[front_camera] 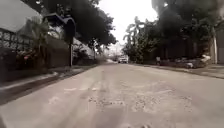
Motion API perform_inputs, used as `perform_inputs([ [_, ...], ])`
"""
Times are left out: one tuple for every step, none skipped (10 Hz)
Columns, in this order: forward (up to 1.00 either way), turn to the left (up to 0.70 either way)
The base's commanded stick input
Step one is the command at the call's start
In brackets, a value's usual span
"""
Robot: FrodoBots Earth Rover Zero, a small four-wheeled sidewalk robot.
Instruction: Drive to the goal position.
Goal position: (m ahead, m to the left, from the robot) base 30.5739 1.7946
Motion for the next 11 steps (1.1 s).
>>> perform_inputs([
  [0.7,0.04],
  [0.7,0.09],
  [0.7,0.13],
  [0.7,0.07],
  [0.7,0.02],
  [0.7,0.02],
  [0.7,0.08],
  [0.7,0.11],
  [0.7,0.09],
  [0.7,0.12],
  [0.7,0.16],
])
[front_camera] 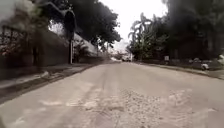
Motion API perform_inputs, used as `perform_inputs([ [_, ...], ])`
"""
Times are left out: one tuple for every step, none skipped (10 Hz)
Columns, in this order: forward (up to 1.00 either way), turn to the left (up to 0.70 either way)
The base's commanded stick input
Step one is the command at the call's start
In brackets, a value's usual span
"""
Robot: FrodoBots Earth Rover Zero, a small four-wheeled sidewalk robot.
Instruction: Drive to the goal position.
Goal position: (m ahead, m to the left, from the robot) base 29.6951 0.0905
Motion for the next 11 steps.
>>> perform_inputs([
  [0.7,0.1],
  [0.7,0.1],
  [0.7,0.08],
  [0.7,0.06],
  [0.7,0.06],
  [0.7,0.08],
  [0.7,-0.11],
  [0.7,-0.3],
  [0.7,-0.1],
  [0.7,0.12],
  [0.7,0.04],
])
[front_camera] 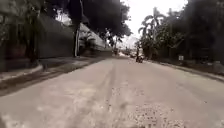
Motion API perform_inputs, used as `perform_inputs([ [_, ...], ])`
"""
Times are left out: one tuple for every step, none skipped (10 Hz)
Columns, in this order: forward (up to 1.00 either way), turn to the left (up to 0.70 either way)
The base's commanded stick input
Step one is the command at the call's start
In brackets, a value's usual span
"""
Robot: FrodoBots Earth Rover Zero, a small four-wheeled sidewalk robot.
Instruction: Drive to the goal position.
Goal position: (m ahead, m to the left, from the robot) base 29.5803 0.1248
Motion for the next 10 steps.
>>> perform_inputs([
  [0.7,0.08],
  [0.7,0.11],
  [0.7,0.09],
  [0.7,0.0],
  [0.7,0.01],
  [0.7,0.05],
  [0.7,0.0],
  [0.7,0.05],
  [0.7,0.08],
  [0.7,0.07],
])
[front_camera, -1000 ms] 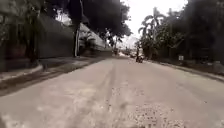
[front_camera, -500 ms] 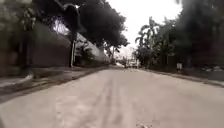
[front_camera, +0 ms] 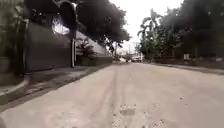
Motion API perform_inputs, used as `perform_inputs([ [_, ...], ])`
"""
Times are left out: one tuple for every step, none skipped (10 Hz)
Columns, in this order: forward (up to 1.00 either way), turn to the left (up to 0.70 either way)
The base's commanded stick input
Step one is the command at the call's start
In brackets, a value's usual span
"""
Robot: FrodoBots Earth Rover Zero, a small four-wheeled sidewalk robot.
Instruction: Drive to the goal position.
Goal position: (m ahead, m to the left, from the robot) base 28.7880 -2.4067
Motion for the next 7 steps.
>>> perform_inputs([
  [0.7,0.03],
  [0.7,0.03],
  [0.76,0.04],
  [0.85,0.02],
  [0.85,0.03],
  [0.85,0.04],
  [0.85,0.03],
])
